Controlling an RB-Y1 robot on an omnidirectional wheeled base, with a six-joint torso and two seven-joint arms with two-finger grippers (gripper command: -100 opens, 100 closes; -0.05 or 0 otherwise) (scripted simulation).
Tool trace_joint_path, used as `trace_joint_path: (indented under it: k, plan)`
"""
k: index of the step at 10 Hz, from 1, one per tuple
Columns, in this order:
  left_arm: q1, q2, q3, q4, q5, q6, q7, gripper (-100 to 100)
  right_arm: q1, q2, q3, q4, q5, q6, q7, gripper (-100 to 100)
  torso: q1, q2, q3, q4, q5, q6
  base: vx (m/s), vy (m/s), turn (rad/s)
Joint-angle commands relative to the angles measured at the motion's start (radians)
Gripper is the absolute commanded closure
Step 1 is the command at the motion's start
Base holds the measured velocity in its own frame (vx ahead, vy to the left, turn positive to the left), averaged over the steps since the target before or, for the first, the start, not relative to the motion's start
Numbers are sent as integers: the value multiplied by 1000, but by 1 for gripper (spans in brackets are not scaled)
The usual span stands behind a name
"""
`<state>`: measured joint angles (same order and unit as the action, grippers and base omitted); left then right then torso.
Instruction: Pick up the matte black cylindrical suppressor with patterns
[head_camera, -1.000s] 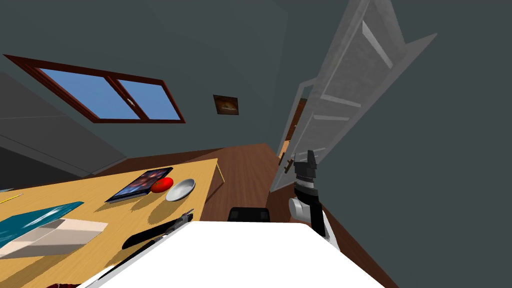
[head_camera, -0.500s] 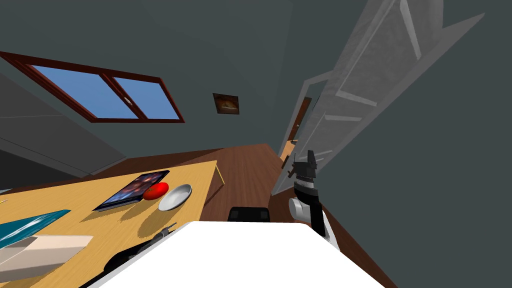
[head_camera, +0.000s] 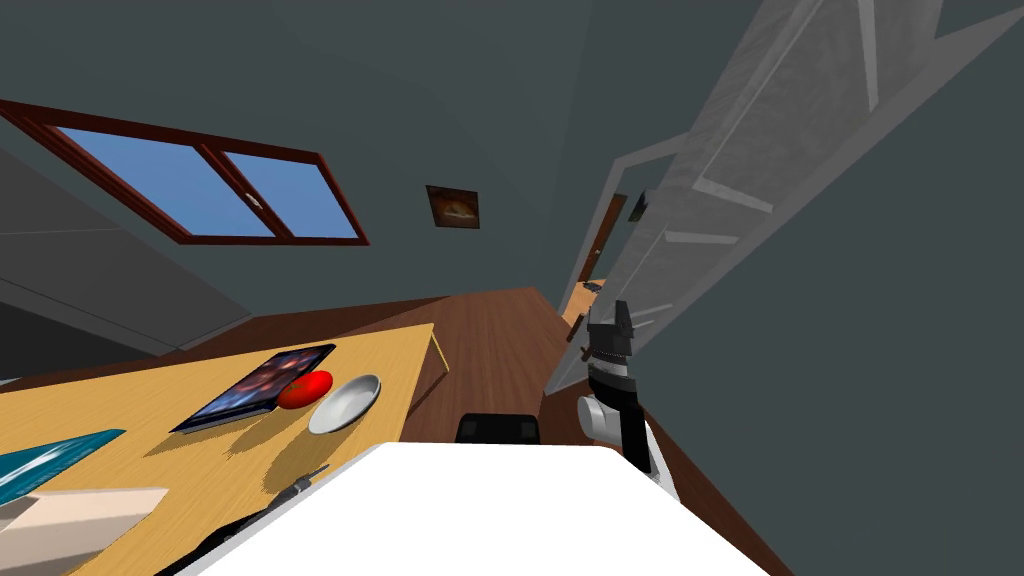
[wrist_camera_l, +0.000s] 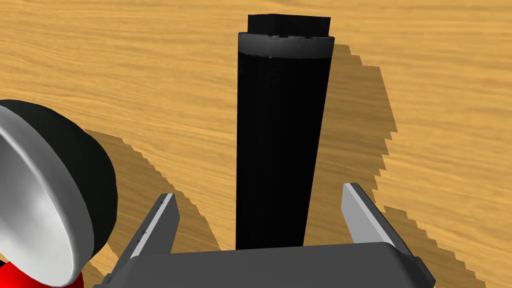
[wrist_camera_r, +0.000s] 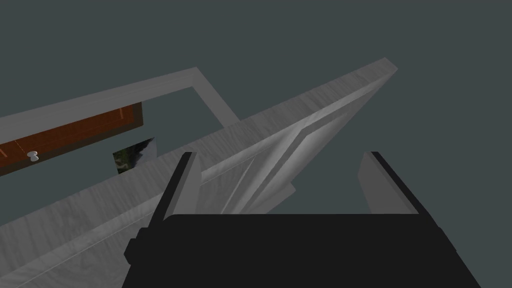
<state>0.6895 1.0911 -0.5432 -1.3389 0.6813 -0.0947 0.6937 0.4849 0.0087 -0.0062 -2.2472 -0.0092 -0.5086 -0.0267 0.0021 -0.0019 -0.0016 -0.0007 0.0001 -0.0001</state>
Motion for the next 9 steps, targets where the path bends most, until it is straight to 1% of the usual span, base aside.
trace_joint_path:
  k: [1,2,3,4,7,8,9]
  plan:
    - [-4,17,-29,29,16,-10,6,-100,0,0,0,0,0,0,0,0,0,0,0,0,0,0,23,12,13]
    - [-3,15,-18,15,10,-6,5,-100,0,0,0,0,0,0,0,0,0,1,1,0,0,0,9,7,3]
    - [-3,17,-21,17,12,-8,7,0,0,0,0,0,0,0,0,0,0,2,1,1,0,0,0,0,0]
    - [-16,-20,-19,41,-1,-2,-5,-100,0,0,0,0,0,0,0,0,-1,3,2,1,0,0,16,21,-16]
    - [-36,-74,-17,78,-20,6,-23,-100,0,0,0,0,0,0,0,0,2,2,1,1,1,0,25,46,-20]
    - [-36,-63,-19,71,-16,5,-18,-100,0,0,0,0,0,0,0,0,2,2,1,0,1,0,13,16,-4]
    - [-36,-65,-19,72,-16,7,-19,100,0,0,0,0,0,0,0,0,0,2,1,1,0,0,0,0,0]
